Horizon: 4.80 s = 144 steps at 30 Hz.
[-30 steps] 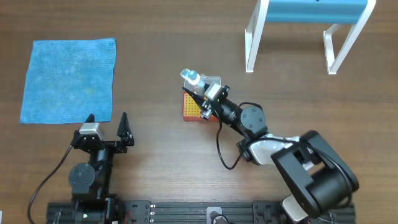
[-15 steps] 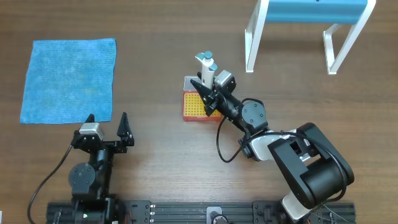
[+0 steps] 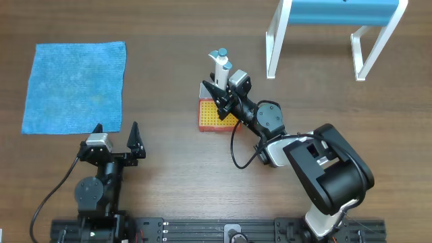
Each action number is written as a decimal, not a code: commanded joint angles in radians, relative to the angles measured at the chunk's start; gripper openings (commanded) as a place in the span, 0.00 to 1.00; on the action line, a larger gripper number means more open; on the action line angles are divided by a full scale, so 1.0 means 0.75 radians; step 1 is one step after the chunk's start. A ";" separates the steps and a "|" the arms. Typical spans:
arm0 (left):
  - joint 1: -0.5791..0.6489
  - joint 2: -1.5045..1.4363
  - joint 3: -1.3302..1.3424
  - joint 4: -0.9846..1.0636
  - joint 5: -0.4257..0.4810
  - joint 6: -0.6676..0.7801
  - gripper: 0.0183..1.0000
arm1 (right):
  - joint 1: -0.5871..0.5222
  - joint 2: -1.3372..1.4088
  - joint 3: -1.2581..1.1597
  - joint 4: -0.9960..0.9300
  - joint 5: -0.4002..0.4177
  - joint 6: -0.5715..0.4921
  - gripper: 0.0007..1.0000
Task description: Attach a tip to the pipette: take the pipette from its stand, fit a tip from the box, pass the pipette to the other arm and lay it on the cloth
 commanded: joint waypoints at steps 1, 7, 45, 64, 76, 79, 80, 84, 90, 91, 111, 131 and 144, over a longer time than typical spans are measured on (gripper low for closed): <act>0.007 -0.007 -0.005 -0.003 0.016 0.021 0.94 | -0.003 0.072 0.029 0.011 -0.002 0.016 0.07; 0.007 -0.007 -0.005 -0.003 0.016 0.021 0.94 | -0.007 0.084 0.029 0.011 0.013 0.015 0.07; 0.007 -0.007 -0.005 -0.003 0.016 0.021 0.94 | -0.020 0.145 0.040 0.011 -0.004 -0.020 0.07; 0.007 -0.007 -0.005 -0.003 0.016 0.021 0.94 | -0.020 0.057 0.017 0.011 -0.013 -0.020 0.07; 0.007 -0.007 -0.005 -0.003 0.016 0.021 0.94 | -0.019 0.050 -0.051 0.011 -0.013 -0.021 0.07; 0.007 -0.007 -0.005 -0.003 0.016 0.021 0.93 | -0.020 0.049 -0.050 0.011 -0.012 -0.025 0.07; 0.007 -0.007 -0.005 -0.003 0.016 0.021 0.93 | -0.020 0.050 -0.050 0.011 -0.013 -0.025 0.07; 0.007 -0.007 -0.005 -0.003 0.016 0.021 0.94 | -0.020 0.048 -0.035 0.011 -0.014 -0.024 0.07; 0.007 -0.007 -0.005 -0.003 0.016 0.021 0.94 | -0.020 0.049 -0.005 0.009 -0.049 -0.024 0.07; 0.007 -0.007 -0.005 -0.003 0.016 0.021 0.94 | -0.020 0.049 -0.006 0.008 -0.049 -0.024 0.07; 0.007 -0.007 -0.005 -0.003 0.016 0.021 0.93 | -0.020 0.053 0.020 0.005 -0.048 -0.025 0.07; 0.007 -0.007 -0.005 -0.003 0.016 0.021 0.94 | -0.024 0.096 0.023 -0.003 -0.033 -0.026 0.07; 0.007 -0.007 -0.005 -0.003 0.016 0.021 0.94 | -0.032 0.134 0.023 -0.004 -0.033 -0.056 0.07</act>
